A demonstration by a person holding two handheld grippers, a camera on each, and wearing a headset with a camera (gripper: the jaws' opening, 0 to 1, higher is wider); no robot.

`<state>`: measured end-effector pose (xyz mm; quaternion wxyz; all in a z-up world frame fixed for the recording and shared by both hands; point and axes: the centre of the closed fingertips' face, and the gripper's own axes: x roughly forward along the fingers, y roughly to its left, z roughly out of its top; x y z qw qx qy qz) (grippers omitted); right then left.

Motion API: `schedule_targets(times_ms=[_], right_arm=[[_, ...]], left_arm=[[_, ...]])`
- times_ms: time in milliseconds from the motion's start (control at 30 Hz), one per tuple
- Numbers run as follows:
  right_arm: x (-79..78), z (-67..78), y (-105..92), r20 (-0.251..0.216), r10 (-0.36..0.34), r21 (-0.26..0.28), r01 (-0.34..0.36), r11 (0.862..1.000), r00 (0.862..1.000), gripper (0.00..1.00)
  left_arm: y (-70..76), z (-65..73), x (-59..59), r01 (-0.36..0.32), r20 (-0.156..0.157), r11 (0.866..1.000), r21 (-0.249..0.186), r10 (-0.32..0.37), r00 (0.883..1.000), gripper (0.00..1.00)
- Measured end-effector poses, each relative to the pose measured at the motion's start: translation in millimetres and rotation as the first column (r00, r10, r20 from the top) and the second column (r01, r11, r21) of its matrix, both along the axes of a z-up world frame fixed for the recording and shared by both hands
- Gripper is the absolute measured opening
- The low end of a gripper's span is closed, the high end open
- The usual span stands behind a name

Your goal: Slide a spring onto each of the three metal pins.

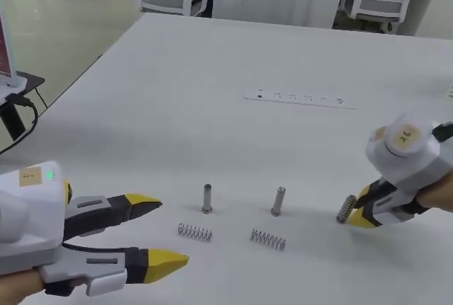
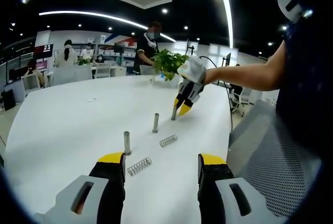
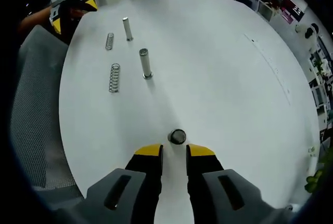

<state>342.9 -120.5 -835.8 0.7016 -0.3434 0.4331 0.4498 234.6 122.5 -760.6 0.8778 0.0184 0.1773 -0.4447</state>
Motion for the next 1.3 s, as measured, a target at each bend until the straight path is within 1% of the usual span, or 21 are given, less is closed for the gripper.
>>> schedule_targets(times_ms=[467, 733, 1000, 1067, 1133, 1300], right_arm=[[-8.2, 0.5, -3.8, 0.005, -0.012, 0.003, 0.012, 1.000, 1.000, 0.16], [-17.4, 1.3, -2.9, 0.006, -0.024, 0.010, 0.024, 1.000, 1.000, 0.16], [-29.2, 2.5, 3.5, 0.004, -0.017, 0.017, 0.017, 1.000, 1.000, 0.16], [-31.7, 5.2, 9.6, 0.005, -0.020, 0.047, 0.020, 0.999, 1.000, 0.16], [-35.1, 6.7, 13.7, 0.002, -0.020, 0.062, 0.020, 0.998, 1.000, 0.16], [-42.7, 5.3, 23.0, 0.005, 0.002, 0.060, -0.002, 0.998, 1.000, 0.16]], left_arm=[[-2.0, -0.2, 0.5, 0.009, 0.002, 1.000, 0.001, -0.009, 1.000, 0.51], [-3.3, -0.2, 0.3, 0.015, 0.002, 1.000, 0.001, -0.015, 1.000, 0.51], [-4.5, 0.9, 0.3, 0.019, 0.006, 1.000, -0.001, -0.019, 1.000, 0.51], [-4.6, 1.4, 0.4, 0.019, 0.008, 1.000, -0.001, -0.019, 1.000, 0.51], [-4.7, 1.7, 0.3, 0.019, 0.010, 1.000, -0.003, -0.019, 1.000, 0.51], [-5.4, -0.2, -1.6, 0.024, 0.005, 1.000, 0.001, -0.024, 1.000, 0.51]])
